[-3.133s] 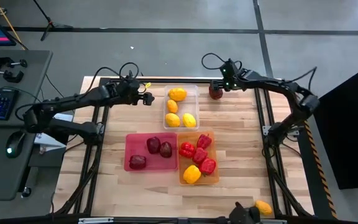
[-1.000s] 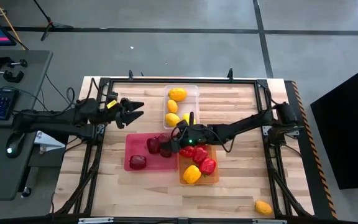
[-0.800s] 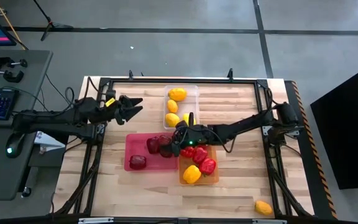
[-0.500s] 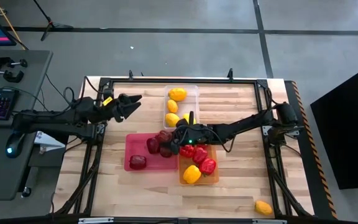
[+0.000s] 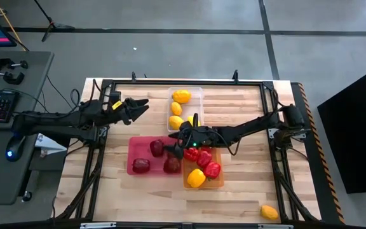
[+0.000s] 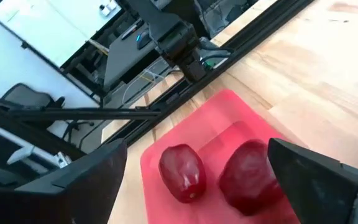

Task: Sort produce into baskets
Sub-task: Put the lemon into the white bin

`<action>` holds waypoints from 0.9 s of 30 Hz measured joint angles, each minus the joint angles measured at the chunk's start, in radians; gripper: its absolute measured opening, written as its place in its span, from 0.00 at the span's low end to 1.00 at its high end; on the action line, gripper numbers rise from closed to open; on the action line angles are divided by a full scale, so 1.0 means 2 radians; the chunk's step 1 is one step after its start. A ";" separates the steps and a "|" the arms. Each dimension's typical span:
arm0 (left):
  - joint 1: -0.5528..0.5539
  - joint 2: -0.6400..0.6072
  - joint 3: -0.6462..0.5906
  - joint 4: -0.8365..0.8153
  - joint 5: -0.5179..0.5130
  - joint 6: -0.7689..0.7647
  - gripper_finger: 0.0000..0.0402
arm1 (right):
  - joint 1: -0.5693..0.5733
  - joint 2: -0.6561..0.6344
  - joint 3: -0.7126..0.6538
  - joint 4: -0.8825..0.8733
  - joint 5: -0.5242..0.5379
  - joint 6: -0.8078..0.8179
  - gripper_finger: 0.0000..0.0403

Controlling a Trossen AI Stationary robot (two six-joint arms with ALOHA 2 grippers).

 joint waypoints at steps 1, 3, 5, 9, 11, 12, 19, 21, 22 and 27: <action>0.000 0.002 0.000 0.000 0.000 -0.001 0.99 | -0.002 -0.001 0.000 0.000 -0.007 0.000 0.94; 0.000 0.005 0.000 0.000 0.000 -0.004 0.99 | -0.008 -0.008 0.000 -0.003 -0.032 -0.003 0.93; -0.002 0.006 0.000 0.001 0.000 -0.004 0.99 | -0.017 -0.021 -0.001 -0.006 -0.058 -0.007 0.93; -0.014 0.006 0.000 0.003 0.000 0.003 0.99 | -0.032 -0.059 0.000 -0.066 -0.073 -0.022 0.93; -0.022 0.006 0.000 0.003 0.000 0.008 0.99 | -0.036 -0.085 0.000 -0.113 -0.072 -0.037 0.93; -0.026 0.006 0.000 0.003 -0.001 0.009 0.99 | -0.037 -0.100 0.000 -0.132 -0.072 -0.042 0.93; -0.046 0.009 0.000 0.004 -0.025 0.019 0.99 | 0.000 -0.186 0.000 -0.321 -0.069 -0.052 0.93; -0.047 0.009 0.000 0.003 -0.026 0.019 0.99 | 0.027 -0.202 0.000 -0.390 -0.067 -0.022 0.93; -0.047 0.009 0.000 0.003 -0.026 0.019 0.99 | 0.042 -0.207 0.000 -0.427 -0.063 -0.003 0.93; -0.047 0.010 0.000 0.003 -0.026 0.017 0.99 | 0.146 -0.208 0.000 -0.567 -0.073 0.104 0.93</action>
